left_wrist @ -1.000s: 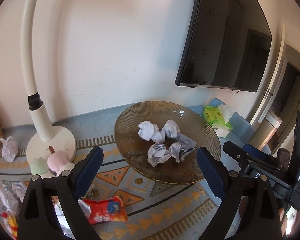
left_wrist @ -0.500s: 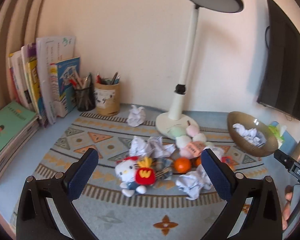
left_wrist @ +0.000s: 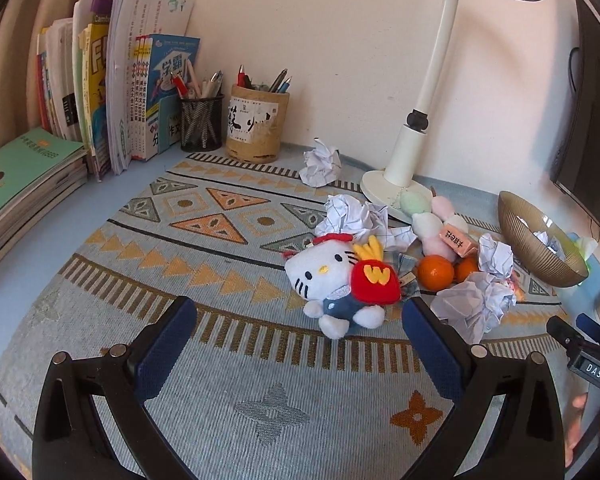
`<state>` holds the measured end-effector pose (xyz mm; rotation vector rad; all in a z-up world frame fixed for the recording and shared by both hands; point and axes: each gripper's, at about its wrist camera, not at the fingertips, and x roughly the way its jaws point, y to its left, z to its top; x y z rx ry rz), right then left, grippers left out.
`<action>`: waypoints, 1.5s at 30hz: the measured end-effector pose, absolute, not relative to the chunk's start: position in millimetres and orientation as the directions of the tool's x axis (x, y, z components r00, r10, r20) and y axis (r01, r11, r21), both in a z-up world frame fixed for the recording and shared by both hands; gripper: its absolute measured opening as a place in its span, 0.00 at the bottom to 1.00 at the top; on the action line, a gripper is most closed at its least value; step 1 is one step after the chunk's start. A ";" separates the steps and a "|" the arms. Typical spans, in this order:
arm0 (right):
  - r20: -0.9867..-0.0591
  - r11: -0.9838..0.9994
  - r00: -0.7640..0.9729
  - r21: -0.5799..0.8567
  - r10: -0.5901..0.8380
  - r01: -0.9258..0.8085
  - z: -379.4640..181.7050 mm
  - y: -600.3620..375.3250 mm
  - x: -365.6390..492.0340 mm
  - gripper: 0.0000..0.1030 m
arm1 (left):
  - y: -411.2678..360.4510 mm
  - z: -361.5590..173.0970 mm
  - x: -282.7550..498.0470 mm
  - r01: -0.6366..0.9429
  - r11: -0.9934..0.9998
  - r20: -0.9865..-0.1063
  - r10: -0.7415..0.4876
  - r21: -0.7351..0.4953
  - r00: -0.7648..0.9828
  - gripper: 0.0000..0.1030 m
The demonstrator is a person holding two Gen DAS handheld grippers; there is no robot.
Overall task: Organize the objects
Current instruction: 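Move both tools back toward the Hello Kitty plush and paper, then grasp the Hello Kitty plush with the left tool while the right grasps printed paper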
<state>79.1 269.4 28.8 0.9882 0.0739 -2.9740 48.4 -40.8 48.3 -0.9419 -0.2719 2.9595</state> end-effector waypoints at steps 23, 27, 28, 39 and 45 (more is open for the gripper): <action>-0.725 -0.968 -0.643 0.153 -0.246 0.197 39.9 225.5 -25.2 1.00 | -26.4 45.4 -21.4 -0.007 -0.981 -0.721 0.149 -0.195 -0.677 0.99; -0.715 -0.946 -0.620 0.246 -0.324 0.212 25.8 231.4 -42.1 0.86 | -15.4 34.8 -21.7 -0.030 -0.987 -0.712 0.136 -0.159 -0.689 0.98; -0.707 -0.937 -0.615 0.264 -0.348 0.227 23.3 230.9 -43.6 0.68 | -13.9 34.7 -23.7 -0.033 -0.988 -0.717 0.134 -0.153 -0.684 0.92; -0.592 -0.934 -0.725 0.270 -0.352 0.233 58.9 250.3 -8.3 0.52 | -18.0 43.3 -11.7 -0.029 -0.988 -0.663 0.121 -0.148 -0.739 0.53; -0.606 -0.964 -0.751 0.119 -0.260 0.238 65.8 275.0 61.6 0.54 | -3.4 70.9 28.7 -0.096 -0.973 -0.572 0.200 -0.208 -0.796 0.53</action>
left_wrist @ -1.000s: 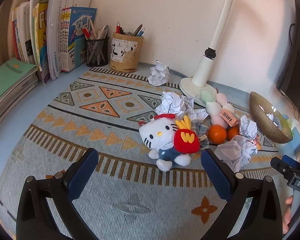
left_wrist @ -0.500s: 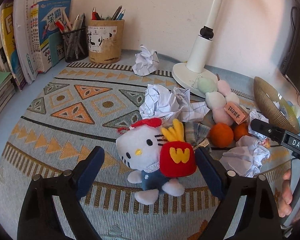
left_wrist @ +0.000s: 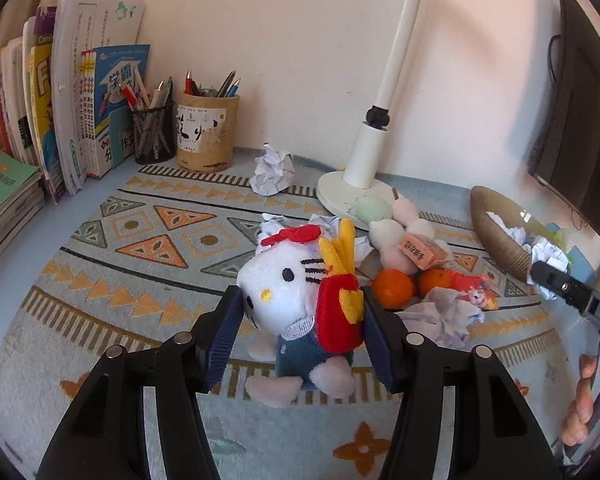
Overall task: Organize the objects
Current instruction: 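Grasp the Hello Kitty plush with the left tool while the right grasps printed paper, then carry the plush and paper over the brown bowl and open both tools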
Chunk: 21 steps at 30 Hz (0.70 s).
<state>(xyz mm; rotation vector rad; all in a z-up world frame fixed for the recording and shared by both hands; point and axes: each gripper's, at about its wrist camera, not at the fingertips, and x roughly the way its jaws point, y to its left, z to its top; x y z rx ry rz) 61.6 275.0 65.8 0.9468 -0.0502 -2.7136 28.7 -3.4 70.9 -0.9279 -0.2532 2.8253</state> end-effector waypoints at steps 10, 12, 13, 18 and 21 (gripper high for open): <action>-0.741 -0.984 -0.657 0.030 -0.140 0.176 8.3 302.9 76.5 0.55 | 73.3 49.9 50.7 -0.232 -0.958 -0.604 0.286 -0.168 -0.744 0.54; -0.743 -0.981 -0.652 0.029 -0.150 0.193 7.4 299.7 75.5 0.60 | 65.9 47.9 47.1 -0.240 -0.946 -0.602 0.323 -0.217 -0.731 0.54; -0.751 -0.981 -0.642 0.031 -0.150 0.193 5.9 298.9 73.9 0.64 | 61.4 46.0 44.6 -0.235 -0.941 -0.605 0.337 -0.244 -0.722 0.55; -0.737 -0.983 -0.658 0.045 -0.155 0.180 8.8 302.3 77.3 0.77 | 45.5 40.8 40.8 -0.211 -0.913 -0.596 0.391 -0.350 -0.701 0.55; -0.745 -0.985 -0.651 0.049 -0.146 0.164 7.8 303.8 74.2 0.80 | 47.4 41.4 43.6 -0.216 -0.914 -0.591 0.389 -0.343 -0.706 0.55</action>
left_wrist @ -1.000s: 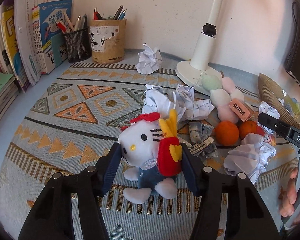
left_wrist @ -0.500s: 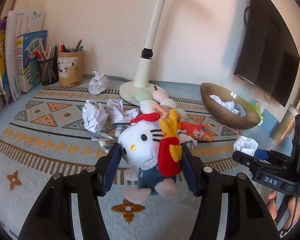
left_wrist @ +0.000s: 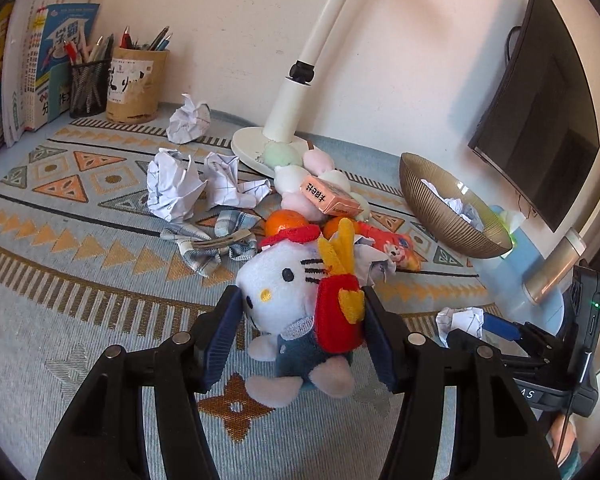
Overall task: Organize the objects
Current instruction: 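Carry the plush and paper over the brown bowl and open both tools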
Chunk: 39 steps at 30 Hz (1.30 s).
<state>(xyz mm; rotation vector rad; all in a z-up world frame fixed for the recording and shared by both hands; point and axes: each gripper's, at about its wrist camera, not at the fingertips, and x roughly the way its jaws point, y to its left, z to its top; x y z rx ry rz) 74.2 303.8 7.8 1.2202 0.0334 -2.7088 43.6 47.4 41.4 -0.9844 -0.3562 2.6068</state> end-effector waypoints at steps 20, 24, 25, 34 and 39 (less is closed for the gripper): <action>-0.535 -0.988 -0.831 0.041 -0.150 0.152 115.3 326.3 102.8 0.51 | 105.6 143.1 59.5 -0.367 -0.916 -0.477 0.399 -0.163 -0.783 0.55; -0.414 -0.997 -0.908 0.072 -0.054 0.027 188.4 367.8 97.1 0.51 | 145.3 199.7 41.3 -0.439 -0.891 -0.408 0.446 -0.117 -0.797 0.55; -0.397 -0.996 -0.917 0.091 -0.034 -0.002 200.7 379.7 92.8 0.51 | 155.7 209.2 34.8 -0.447 -0.889 -0.394 0.449 -0.103 -0.802 0.55; -0.547 -0.963 -0.835 0.197 0.049 -0.185 168.5 449.4 -1.6 0.53 | 245.5 198.6 -58.2 -0.505 -0.855 -0.444 0.501 -0.119 -0.743 0.55; -0.601 -0.962 -0.796 0.174 0.064 -0.209 133.7 458.5 -20.4 0.68 | 276.0 163.7 -85.7 -0.519 -0.844 -0.495 0.511 -0.135 -0.703 0.93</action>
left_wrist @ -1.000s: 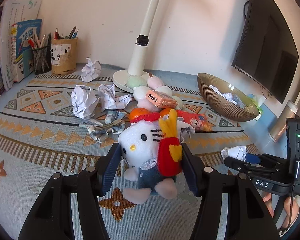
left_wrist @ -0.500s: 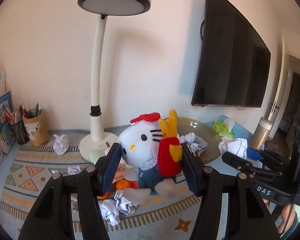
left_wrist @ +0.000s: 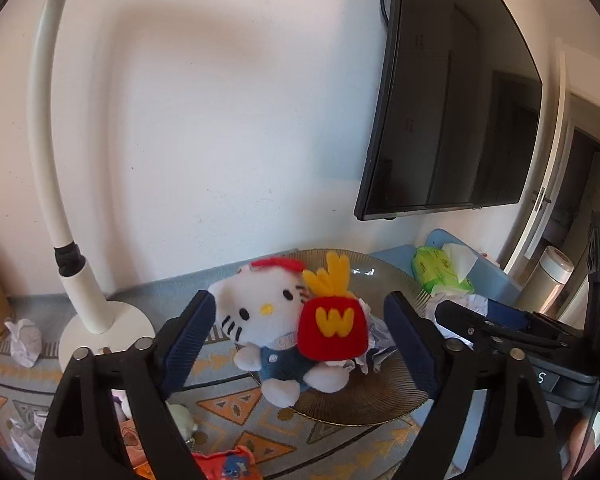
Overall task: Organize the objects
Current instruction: 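Carry the plush and paper over the brown bowl and open both tools, then move both tools back to the remaining paper balls on the rug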
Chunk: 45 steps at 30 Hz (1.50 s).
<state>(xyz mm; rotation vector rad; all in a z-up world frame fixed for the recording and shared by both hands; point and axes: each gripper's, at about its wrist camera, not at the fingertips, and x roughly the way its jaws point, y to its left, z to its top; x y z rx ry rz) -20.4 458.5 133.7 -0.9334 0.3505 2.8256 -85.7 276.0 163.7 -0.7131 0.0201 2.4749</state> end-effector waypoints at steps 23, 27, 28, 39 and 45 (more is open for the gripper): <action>-0.638 -0.971 -0.737 0.208 -0.224 0.116 27.8 313.3 69.3 1.00 | 46.5 80.1 48.4 -0.123 -0.982 -0.591 0.185 -0.145 -0.785 0.99; -0.665 -0.978 -0.721 0.189 -0.196 0.091 22.5 315.0 64.6 1.00 | 16.9 55.6 47.8 -0.044 -0.983 -0.600 0.145 -0.180 -0.787 0.99; -0.671 -0.979 -0.716 0.183 -0.191 0.089 21.3 313.7 64.2 1.00 | 13.1 50.6 49.3 -0.033 -0.981 -0.596 0.142 -0.189 -0.790 0.99; -0.659 -0.988 -0.737 0.071 -0.149 0.136 23.7 293.2 71.5 1.00 | 11.1 47.2 50.9 -0.044 -0.976 -0.595 0.166 -0.214 -0.786 0.99; -0.660 -0.988 -0.737 0.055 -0.146 0.145 23.8 289.8 71.8 1.00 | 16.9 45.7 49.0 -0.107 -0.971 -0.609 0.219 -0.215 -0.762 0.99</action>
